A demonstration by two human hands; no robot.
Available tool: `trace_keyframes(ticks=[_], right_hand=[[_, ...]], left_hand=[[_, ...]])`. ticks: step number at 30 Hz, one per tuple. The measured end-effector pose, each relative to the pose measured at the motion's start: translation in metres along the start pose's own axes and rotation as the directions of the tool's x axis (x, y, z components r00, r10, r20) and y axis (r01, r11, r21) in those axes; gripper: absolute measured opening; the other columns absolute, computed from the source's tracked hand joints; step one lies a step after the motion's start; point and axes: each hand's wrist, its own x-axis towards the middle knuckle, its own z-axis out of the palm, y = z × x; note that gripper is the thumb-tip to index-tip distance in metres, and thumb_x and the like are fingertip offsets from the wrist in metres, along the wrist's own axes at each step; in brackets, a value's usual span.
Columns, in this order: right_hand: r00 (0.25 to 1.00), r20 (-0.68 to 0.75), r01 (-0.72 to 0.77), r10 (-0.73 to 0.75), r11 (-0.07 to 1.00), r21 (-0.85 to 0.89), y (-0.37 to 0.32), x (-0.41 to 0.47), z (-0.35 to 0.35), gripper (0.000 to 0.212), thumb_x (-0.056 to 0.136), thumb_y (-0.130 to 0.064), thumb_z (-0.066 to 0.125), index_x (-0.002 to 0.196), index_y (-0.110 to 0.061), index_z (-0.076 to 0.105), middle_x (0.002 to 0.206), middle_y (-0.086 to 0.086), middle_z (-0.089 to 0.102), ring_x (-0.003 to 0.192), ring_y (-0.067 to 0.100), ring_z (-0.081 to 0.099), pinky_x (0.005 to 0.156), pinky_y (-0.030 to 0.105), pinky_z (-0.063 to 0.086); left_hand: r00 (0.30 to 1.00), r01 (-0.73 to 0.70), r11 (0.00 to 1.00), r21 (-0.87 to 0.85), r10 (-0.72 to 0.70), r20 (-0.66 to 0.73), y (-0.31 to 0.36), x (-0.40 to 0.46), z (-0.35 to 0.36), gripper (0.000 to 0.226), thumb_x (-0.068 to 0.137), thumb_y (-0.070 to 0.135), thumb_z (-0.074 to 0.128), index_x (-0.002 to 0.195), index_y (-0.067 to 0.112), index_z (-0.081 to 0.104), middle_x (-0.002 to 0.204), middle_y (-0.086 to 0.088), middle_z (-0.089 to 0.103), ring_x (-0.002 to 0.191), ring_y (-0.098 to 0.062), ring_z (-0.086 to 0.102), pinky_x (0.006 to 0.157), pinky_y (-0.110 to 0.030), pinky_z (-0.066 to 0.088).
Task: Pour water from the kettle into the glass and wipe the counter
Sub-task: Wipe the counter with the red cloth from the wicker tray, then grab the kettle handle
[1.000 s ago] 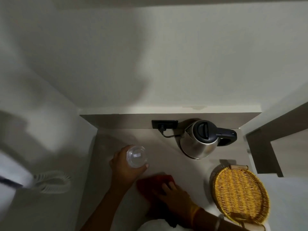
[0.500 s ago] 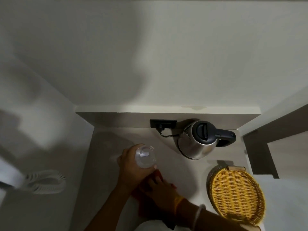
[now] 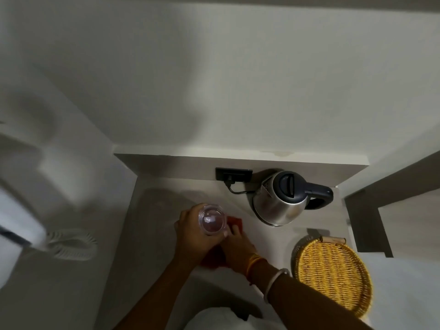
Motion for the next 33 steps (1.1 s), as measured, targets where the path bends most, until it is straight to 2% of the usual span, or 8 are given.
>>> trace_keyframes(ticks=[4, 8, 12, 16, 23, 26, 31, 33], right_hand=[[0.976, 0.134, 0.176, -0.173, 0.984, -0.011, -0.005, -0.039, 0.022, 0.054, 0.102, -0.050, 0.037, 0.156, -0.044, 0.036, 0.164, 0.009, 0.024, 0.149, 0.045, 0.021, 0.119, 0.058, 0.025], [0.988, 0.145, -0.073, 0.050, 0.985, 0.157, 0.012, -0.089, 0.022, 0.048, 0.101, -0.045, 0.048, 0.148, -0.034, 0.050, 0.158, 0.003, 0.034, 0.139, 0.035, 0.040, 0.117, 0.045, 0.035], [0.964, -0.187, -0.145, 0.187, 0.965, 0.217, 0.047, -0.142, 0.003, 0.038, 0.090, -0.043, 0.050, 0.119, -0.036, 0.073, 0.136, -0.002, 0.053, 0.123, 0.022, 0.049, 0.101, 0.033, 0.048], [0.696, -0.588, -0.324, 0.412, 0.911, 0.255, 0.094, -0.191, -0.008, 0.029, 0.080, -0.030, 0.056, 0.091, -0.025, 0.083, 0.104, 0.008, 0.065, 0.094, 0.031, 0.058, 0.075, 0.043, 0.056], [0.679, -0.217, -0.662, 0.701, 0.713, 0.232, 0.135, -0.207, 0.000, 0.042, 0.090, -0.019, 0.065, 0.126, -0.040, 0.070, 0.141, 0.006, 0.052, 0.130, 0.031, 0.046, 0.107, 0.047, 0.049], [0.646, -0.386, -0.540, 0.658, 0.752, 0.378, 0.137, -0.190, -0.016, 0.041, 0.083, -0.013, 0.071, 0.122, -0.026, 0.074, 0.128, 0.009, 0.059, 0.119, 0.033, 0.053, 0.098, 0.054, 0.053], [0.353, -0.705, -0.172, 0.615, 0.784, 0.597, 0.124, -0.134, -0.103, 0.029, 0.088, -0.043, 0.061, 0.111, -0.026, 0.065, 0.116, 0.001, 0.059, 0.114, 0.021, 0.049, 0.097, 0.042, 0.037], [0.404, -0.683, -0.167, 0.609, 0.783, 0.600, 0.126, -0.111, -0.136, 0.038, 0.085, -0.054, 0.064, 0.115, -0.030, 0.062, 0.119, -0.001, 0.058, 0.117, 0.020, 0.048, 0.100, 0.044, 0.034]], left_hand=[[1.000, 0.012, 0.999, 0.052, -0.012, -0.003, 0.000, 0.002, 0.003, 0.080, 0.050, 0.058, 0.092, 0.123, 0.041, 0.061, 0.118, 0.022, 0.064, 0.116, -0.011, 0.056, 0.098, -0.049, 0.053], [0.999, 0.037, 0.996, 0.076, -0.038, 0.013, -0.012, -0.009, 0.014, 0.081, 0.050, 0.063, 0.089, 0.122, 0.042, 0.060, 0.119, 0.023, 0.063, 0.117, -0.010, 0.054, 0.097, -0.050, 0.052], [0.999, 0.036, 0.996, 0.077, -0.037, 0.016, -0.022, -0.018, 0.023, 0.079, 0.048, 0.062, 0.090, 0.119, 0.047, 0.059, 0.114, 0.028, 0.062, 0.111, -0.008, 0.057, 0.094, -0.047, 0.054], [0.998, 0.038, 0.997, 0.066, -0.041, 0.043, -0.026, -0.024, 0.034, 0.076, 0.049, 0.059, 0.092, 0.117, 0.043, 0.062, 0.115, 0.026, 0.065, 0.109, -0.002, 0.057, 0.093, -0.043, 0.055], [0.995, 0.059, 0.997, 0.043, -0.062, 0.081, -0.028, -0.027, 0.048, 0.082, 0.053, 0.045, 0.101, 0.124, 0.034, 0.062, 0.124, 0.010, 0.066, 0.119, -0.018, 0.058, 0.101, -0.051, 0.051], [0.996, 0.045, 0.998, 0.044, -0.048, 0.071, -0.027, -0.025, 0.046, 0.080, 0.053, 0.046, 0.100, 0.123, 0.034, 0.063, 0.122, 0.012, 0.067, 0.116, -0.016, 0.059, 0.099, -0.051, 0.052], [0.998, 0.023, 0.999, 0.028, -0.025, 0.051, -0.025, -0.018, 0.040, 0.078, 0.051, 0.046, 0.101, 0.120, 0.029, 0.069, 0.116, 0.013, 0.072, 0.109, -0.012, 0.067, 0.093, -0.044, 0.059], [0.999, 0.015, 1.000, 0.025, -0.016, 0.035, -0.023, -0.017, 0.038, 0.081, 0.050, 0.046, 0.101, 0.122, 0.031, 0.067, 0.118, 0.016, 0.069, 0.112, -0.012, 0.064, 0.094, -0.043, 0.058]])
